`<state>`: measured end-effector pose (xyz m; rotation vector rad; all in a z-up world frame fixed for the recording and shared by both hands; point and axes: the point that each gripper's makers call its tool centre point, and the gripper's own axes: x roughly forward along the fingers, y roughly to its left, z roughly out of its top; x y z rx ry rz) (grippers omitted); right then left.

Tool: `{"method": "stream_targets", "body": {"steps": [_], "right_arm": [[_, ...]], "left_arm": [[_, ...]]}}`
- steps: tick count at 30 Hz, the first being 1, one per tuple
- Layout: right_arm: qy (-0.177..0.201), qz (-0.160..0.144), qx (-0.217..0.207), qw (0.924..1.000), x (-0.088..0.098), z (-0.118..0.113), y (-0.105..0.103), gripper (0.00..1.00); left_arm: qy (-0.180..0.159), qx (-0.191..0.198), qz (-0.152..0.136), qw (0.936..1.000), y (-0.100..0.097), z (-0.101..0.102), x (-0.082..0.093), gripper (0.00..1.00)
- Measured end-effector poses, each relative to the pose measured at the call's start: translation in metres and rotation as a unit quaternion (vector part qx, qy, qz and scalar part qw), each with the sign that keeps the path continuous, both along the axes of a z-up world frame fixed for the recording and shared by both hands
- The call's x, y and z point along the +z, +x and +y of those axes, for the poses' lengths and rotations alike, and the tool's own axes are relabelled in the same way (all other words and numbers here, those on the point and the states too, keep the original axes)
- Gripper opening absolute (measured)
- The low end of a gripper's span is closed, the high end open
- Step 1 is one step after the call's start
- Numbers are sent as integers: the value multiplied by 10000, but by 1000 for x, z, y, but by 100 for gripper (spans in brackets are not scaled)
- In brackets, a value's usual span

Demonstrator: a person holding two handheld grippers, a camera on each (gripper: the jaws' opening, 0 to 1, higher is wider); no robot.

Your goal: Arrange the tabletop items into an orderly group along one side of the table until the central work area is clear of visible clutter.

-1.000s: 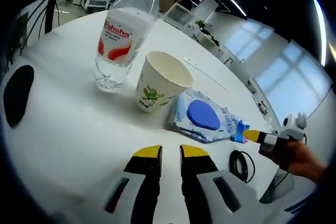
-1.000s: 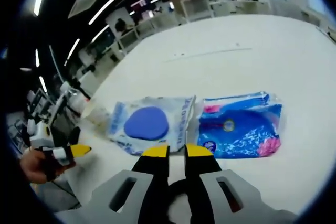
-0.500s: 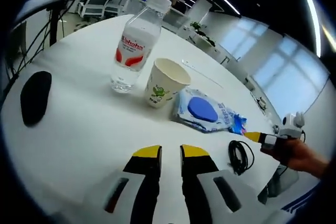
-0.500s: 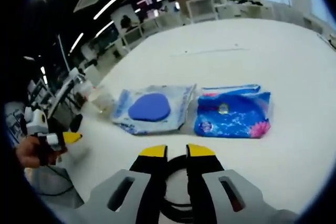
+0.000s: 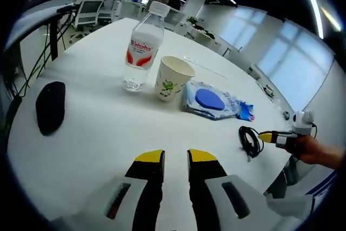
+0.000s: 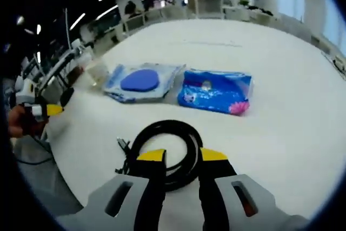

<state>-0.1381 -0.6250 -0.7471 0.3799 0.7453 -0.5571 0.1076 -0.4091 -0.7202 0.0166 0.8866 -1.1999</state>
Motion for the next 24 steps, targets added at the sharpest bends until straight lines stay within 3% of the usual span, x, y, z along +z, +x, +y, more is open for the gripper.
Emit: {"method": "stream_targets", "body": {"steps": [11,24], "right_arm": [[141,21,-335,9993,-15,0,-7,26],[198,21,-527,9984,-20,-4,-5,20]], "left_arm": [[165,-790,-629,9947,-15,13,9,26],[246,-1177,-1030,9874,-18,33,24,42]]}}
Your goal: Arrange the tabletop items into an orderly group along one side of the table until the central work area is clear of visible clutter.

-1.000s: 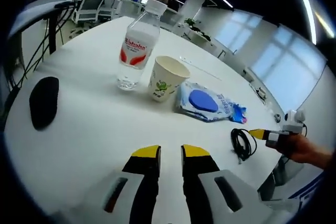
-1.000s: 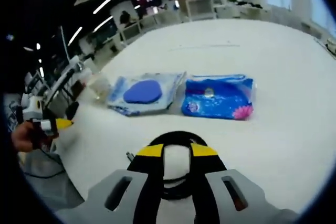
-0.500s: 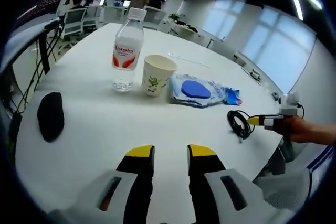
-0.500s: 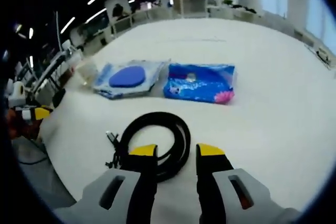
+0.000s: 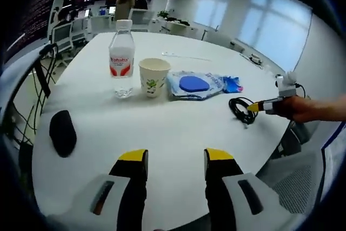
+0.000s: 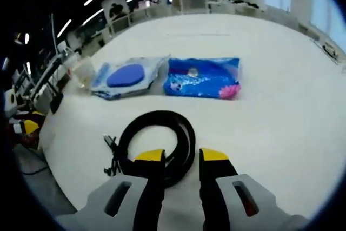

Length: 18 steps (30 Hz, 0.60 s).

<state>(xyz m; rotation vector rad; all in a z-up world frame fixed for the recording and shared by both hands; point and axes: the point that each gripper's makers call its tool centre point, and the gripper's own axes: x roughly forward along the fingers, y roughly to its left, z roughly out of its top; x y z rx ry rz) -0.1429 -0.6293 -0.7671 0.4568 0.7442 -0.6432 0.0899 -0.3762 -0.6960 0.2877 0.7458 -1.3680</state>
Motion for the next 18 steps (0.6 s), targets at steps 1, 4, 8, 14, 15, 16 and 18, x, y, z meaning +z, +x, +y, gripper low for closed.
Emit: {"method": "stream_targets", "body": {"steps": [1,4,8,14,15,16,18], "right_arm": [[10,-7,-20,10000,0,0,0,19],[16,8,-18,10000,-1,0,3,17],[32,42,-53,10000,-2,-1,3,17],[35,47,-114,9999,-3,-1,3,17],[52,47,-135,9999,-3,-2,3,17],[50,54,-146,9999,-3,-2,2,16],[39,69,-167,9998,-3,-3,2,16]], "left_arm": [[-1,-35,-43,10000,0,1,1,43],[6,-148,-157,9998,-1,4,5,46],[-24,-242,-161,9996,-3,7,10,53],[-32,-346,-293,9990,-3,13,15,63],[-44,-343,-280,9990,-3,14,15,64],[-57,-351,-270,9990,-3,14,15,64],[-68,-347,-273,9990,-4,15,17,65]]}}
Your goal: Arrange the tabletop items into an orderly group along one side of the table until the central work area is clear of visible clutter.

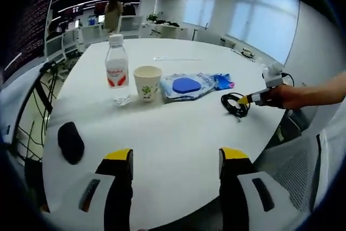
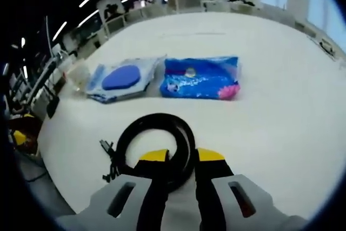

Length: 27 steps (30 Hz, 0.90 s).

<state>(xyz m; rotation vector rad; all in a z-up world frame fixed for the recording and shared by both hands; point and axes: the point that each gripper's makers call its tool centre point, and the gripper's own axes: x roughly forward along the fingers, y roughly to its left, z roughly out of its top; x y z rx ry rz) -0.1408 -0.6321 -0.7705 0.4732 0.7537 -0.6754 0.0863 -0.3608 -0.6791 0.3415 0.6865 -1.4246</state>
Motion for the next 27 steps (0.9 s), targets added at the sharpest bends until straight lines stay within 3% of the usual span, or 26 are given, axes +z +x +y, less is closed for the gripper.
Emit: {"method": "stream_targets", "body": {"steps": [9,27], "right_arm": [[-85,41,-202,9998,2,-6,1,10],[14,23,-373,9993,2,-21,13,9]], "left_arm": [[-66,78,49,9999,2,3,3,67],[-138,36,55,9999,3,3,7,67]]}}
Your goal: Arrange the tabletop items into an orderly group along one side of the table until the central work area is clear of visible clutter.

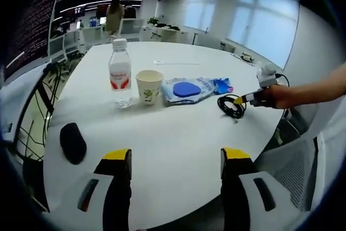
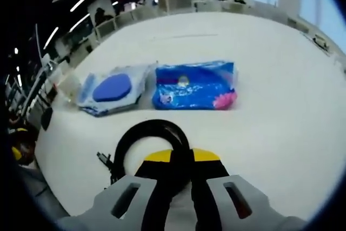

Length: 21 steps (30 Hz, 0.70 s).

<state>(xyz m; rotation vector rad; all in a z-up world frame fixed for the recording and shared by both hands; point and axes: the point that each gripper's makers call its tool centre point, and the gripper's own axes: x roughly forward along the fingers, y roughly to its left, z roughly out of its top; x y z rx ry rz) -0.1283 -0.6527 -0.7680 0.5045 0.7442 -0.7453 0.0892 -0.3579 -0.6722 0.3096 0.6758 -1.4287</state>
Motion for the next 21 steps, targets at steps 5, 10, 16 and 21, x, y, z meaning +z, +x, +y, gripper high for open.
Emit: {"method": "stream_targets", "body": {"steps": [5,10,16,21], "right_arm": [[24,-21,-31,10000,0,-2,5,9],[36,-41,-25,10000,1,-3,10,9],[178,-168,7,9997,1,2,12,11],[2,-327,168,9993,12,0,8,16]], "left_arm": [[-1,5,2,10000,3,1,1,67],[-5,5,-9,10000,4,0,2,67],[9,-37,-23,10000,3,-4,3,67],[14,-93,-59,9999,3,-9,5,67]]}}
